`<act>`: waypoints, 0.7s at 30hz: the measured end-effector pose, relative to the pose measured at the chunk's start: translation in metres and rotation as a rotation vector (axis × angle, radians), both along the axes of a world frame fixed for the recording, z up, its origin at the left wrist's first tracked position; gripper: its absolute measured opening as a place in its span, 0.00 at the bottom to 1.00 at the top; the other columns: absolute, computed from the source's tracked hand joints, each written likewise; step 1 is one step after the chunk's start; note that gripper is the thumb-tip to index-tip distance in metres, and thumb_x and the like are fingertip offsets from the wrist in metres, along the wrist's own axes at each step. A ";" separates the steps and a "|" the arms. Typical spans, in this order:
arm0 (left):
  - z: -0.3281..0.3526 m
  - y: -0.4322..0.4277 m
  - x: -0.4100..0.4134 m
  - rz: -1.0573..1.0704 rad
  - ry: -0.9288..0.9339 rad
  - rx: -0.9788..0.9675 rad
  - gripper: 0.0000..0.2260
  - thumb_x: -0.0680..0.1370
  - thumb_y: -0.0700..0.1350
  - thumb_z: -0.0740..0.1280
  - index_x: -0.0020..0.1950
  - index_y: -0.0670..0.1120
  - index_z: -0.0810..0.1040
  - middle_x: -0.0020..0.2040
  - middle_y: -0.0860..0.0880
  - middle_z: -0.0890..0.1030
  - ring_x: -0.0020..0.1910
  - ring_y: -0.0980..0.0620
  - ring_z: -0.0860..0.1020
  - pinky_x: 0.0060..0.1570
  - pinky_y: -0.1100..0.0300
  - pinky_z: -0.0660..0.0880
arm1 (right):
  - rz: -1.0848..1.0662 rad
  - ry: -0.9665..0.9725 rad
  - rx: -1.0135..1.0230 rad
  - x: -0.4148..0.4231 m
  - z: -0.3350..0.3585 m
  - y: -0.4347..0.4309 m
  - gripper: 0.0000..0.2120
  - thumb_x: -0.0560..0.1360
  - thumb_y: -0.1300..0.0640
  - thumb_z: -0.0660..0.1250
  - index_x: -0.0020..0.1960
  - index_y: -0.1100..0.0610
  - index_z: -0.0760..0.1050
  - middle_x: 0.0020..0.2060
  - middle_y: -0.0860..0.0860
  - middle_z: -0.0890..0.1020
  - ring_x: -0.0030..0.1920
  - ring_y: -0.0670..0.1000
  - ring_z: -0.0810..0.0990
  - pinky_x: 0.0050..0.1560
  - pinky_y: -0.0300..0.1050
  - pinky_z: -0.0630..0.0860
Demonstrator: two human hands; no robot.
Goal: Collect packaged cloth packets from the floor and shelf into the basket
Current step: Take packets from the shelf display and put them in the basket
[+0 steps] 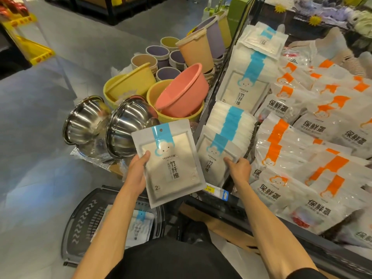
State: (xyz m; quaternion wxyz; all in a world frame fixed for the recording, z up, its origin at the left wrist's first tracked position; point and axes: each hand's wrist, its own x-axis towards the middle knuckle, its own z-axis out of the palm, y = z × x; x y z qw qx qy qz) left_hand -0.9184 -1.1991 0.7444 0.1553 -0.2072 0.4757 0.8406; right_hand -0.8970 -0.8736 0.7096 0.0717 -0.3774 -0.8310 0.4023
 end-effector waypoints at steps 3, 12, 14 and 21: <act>-0.001 0.001 0.000 -0.003 0.000 0.010 0.10 0.84 0.41 0.62 0.64 0.46 0.77 0.51 0.47 0.86 0.48 0.49 0.85 0.45 0.54 0.83 | 0.092 0.051 0.103 0.004 0.012 0.000 0.12 0.74 0.54 0.73 0.48 0.59 0.74 0.40 0.52 0.77 0.41 0.53 0.75 0.37 0.46 0.69; -0.004 -0.002 0.003 0.019 -0.002 -0.010 0.12 0.84 0.41 0.62 0.66 0.44 0.76 0.49 0.47 0.87 0.45 0.51 0.86 0.39 0.56 0.83 | 0.457 -0.175 0.462 -0.027 0.038 0.023 0.02 0.71 0.65 0.71 0.43 0.62 0.79 0.37 0.55 0.81 0.40 0.57 0.79 0.39 0.47 0.74; -0.003 -0.003 0.004 0.024 0.001 -0.019 0.11 0.84 0.41 0.62 0.65 0.44 0.76 0.48 0.48 0.87 0.44 0.51 0.86 0.39 0.57 0.83 | 0.473 -0.189 0.481 -0.036 0.039 0.025 0.01 0.71 0.66 0.71 0.42 0.63 0.81 0.38 0.57 0.83 0.40 0.58 0.81 0.41 0.48 0.77; -0.004 0.001 0.007 0.019 -0.023 -0.042 0.13 0.83 0.43 0.63 0.68 0.44 0.76 0.56 0.44 0.85 0.50 0.49 0.85 0.43 0.54 0.83 | 0.472 -0.303 0.511 -0.058 0.045 0.028 0.05 0.73 0.61 0.73 0.40 0.58 0.79 0.38 0.55 0.83 0.38 0.55 0.80 0.42 0.49 0.79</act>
